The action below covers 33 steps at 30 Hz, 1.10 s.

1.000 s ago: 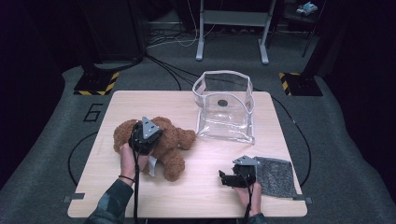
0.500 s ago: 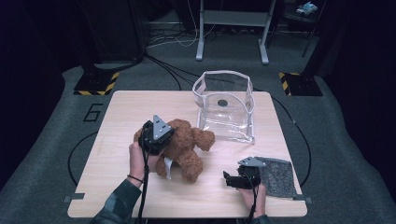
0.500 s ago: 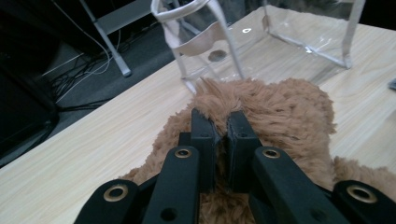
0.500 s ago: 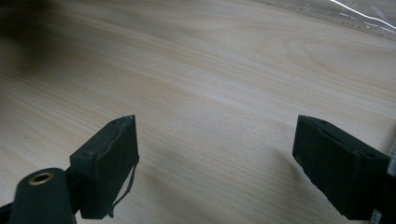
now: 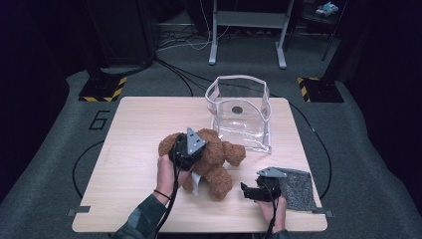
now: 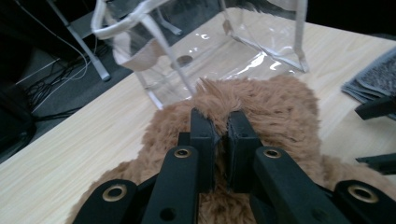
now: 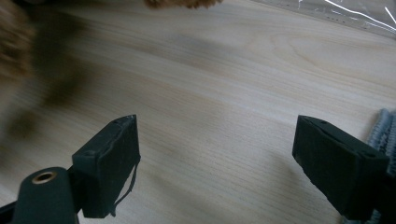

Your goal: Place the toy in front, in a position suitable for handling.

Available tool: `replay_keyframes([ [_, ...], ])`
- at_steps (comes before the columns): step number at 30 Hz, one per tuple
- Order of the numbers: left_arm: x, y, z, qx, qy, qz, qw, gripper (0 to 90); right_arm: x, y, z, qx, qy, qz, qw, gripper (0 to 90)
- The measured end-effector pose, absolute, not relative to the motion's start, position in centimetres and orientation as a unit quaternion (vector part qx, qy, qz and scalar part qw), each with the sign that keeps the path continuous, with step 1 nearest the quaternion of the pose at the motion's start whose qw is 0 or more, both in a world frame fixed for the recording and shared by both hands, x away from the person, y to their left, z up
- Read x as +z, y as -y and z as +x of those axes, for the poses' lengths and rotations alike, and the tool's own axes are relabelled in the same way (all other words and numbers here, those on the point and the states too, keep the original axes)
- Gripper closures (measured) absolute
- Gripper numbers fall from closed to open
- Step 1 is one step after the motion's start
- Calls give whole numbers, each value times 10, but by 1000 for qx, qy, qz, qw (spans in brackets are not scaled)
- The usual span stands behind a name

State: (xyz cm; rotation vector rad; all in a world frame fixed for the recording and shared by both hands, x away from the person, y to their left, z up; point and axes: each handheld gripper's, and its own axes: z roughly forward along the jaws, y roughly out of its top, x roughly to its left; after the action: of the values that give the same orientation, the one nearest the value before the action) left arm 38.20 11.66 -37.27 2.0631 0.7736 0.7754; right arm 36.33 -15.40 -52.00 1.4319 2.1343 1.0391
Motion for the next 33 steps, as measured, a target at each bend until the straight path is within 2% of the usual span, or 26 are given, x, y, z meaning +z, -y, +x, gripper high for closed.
replay_keyframes([
  [4,-383,-104,381,286,-299,819,398,819,-517,157,362,367,-756,512,177,148],
  [8,-395,-98,384,255,-283,832,403,737,-511,161,359,371,-751,518,173,155],
  [9,-397,-98,384,255,-285,833,399,636,-509,163,360,375,-752,513,173,156],
  [11,-401,-101,385,242,-287,833,407,492,-506,164,359,374,-752,514,173,158],
  [14,-402,-110,383,237,-295,828,413,369,-502,165,359,378,-751,512,172,163],
  [17,-400,-126,380,235,-301,827,413,297,-498,164,360,383,-752,509,172,164],
  [24,-398,-180,387,254,-359,797,414,201,-480,153,362,400,-754,492,173,163],
  [29,-413,-221,404,235,-411,786,397,156,-463,137,364,416,-758,470,176,151],
  [33,-429,-236,413,220,-428,789,383,151,-450,119,368,428,-762,453,175,147],
])
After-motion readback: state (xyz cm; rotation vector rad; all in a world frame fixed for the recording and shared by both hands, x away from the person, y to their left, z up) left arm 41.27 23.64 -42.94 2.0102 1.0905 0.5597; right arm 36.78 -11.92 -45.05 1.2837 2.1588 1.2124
